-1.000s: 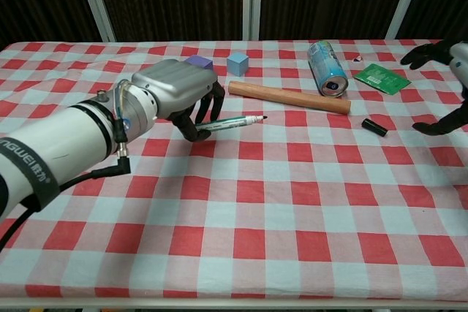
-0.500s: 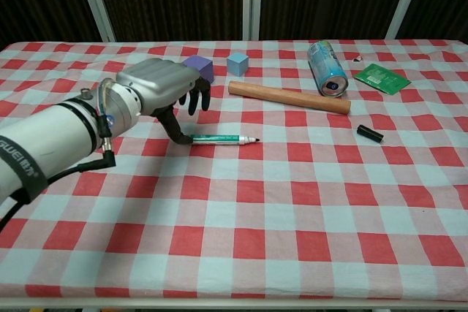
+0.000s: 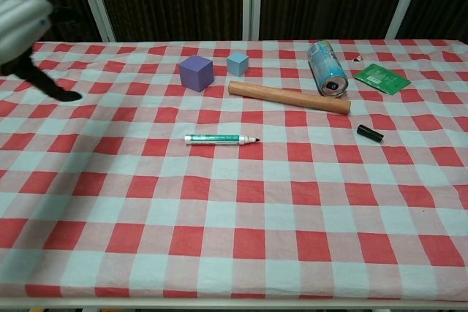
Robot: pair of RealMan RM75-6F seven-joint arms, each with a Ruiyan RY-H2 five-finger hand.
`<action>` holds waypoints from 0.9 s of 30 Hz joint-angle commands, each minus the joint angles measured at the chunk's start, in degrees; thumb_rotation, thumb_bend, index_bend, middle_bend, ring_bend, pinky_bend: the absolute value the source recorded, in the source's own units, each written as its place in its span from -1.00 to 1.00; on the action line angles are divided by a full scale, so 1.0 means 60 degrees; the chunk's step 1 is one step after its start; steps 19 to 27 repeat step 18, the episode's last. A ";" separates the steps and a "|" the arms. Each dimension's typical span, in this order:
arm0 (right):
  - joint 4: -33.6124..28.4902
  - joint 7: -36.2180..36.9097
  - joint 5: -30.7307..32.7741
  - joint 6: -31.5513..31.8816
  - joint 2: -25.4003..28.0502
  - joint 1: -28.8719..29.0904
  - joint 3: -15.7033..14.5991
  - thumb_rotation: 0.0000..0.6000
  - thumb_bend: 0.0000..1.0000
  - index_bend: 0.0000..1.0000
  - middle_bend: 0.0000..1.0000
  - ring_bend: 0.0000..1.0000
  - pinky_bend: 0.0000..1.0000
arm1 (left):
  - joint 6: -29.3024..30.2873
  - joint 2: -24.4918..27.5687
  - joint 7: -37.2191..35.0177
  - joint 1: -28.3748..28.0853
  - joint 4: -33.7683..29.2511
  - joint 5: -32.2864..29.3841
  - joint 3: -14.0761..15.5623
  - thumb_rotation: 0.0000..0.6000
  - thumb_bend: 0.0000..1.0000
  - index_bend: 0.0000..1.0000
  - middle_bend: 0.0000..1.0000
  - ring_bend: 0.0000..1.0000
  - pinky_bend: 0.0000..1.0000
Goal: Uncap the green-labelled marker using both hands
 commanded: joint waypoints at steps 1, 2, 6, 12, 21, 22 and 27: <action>0.0080 0.0160 -0.0172 -0.0057 0.0098 -0.0207 -0.0259 1.00 -0.91 -0.74 -0.82 -1.00 -1.00 | 0.1164 0.0355 -0.1013 0.1594 0.0061 0.0847 0.1123 1.00 -0.82 -0.54 -0.62 -0.75 -0.57; 0.0066 0.0113 -0.0222 -0.0042 0.0109 -0.0286 -0.0348 1.00 -0.91 -0.76 -0.83 -1.00 -1.00 | 0.1389 0.0328 -0.1415 0.1967 0.0195 0.0995 0.1297 1.00 -0.82 -0.54 -0.62 -0.75 -0.59; 0.0068 -0.0085 -0.0465 0.0079 0.0044 -0.0542 -0.0634 1.00 -0.91 -0.78 -0.85 -1.00 -1.00 | 0.1988 0.0251 -0.2297 0.2924 0.0705 0.1470 0.1715 1.00 -0.82 -0.54 -0.62 -0.75 -0.60; 0.0365 -0.0035 -0.0709 0.0245 -0.0333 -0.0973 -0.0964 1.00 -0.91 -0.78 -0.85 -1.00 -1.00 | 0.2388 0.0364 -0.2809 0.3910 0.0940 0.2146 0.2152 1.00 -0.82 -0.54 -0.62 -0.75 -0.62; 0.0580 -0.0050 -0.0797 0.0120 -0.0506 -0.1153 -0.1051 1.00 -0.91 -0.78 -0.85 -1.00 -1.00 | 0.2463 0.0566 -0.2733 0.4359 0.0767 0.2812 0.2219 1.00 -0.82 -0.54 -0.62 -0.75 -0.62; 0.0580 -0.0050 -0.0797 0.0120 -0.0506 -0.1153 -0.1051 1.00 -0.91 -0.78 -0.85 -1.00 -1.00 | 0.2463 0.0566 -0.2733 0.4359 0.0767 0.2812 0.2219 1.00 -0.82 -0.54 -0.62 -0.75 -0.62; 0.0580 -0.0050 -0.0797 0.0120 -0.0506 -0.1153 -0.1051 1.00 -0.91 -0.78 -0.85 -1.00 -1.00 | 0.2463 0.0566 -0.2733 0.4359 0.0767 0.2812 0.2219 1.00 -0.82 -0.54 -0.62 -0.75 -0.62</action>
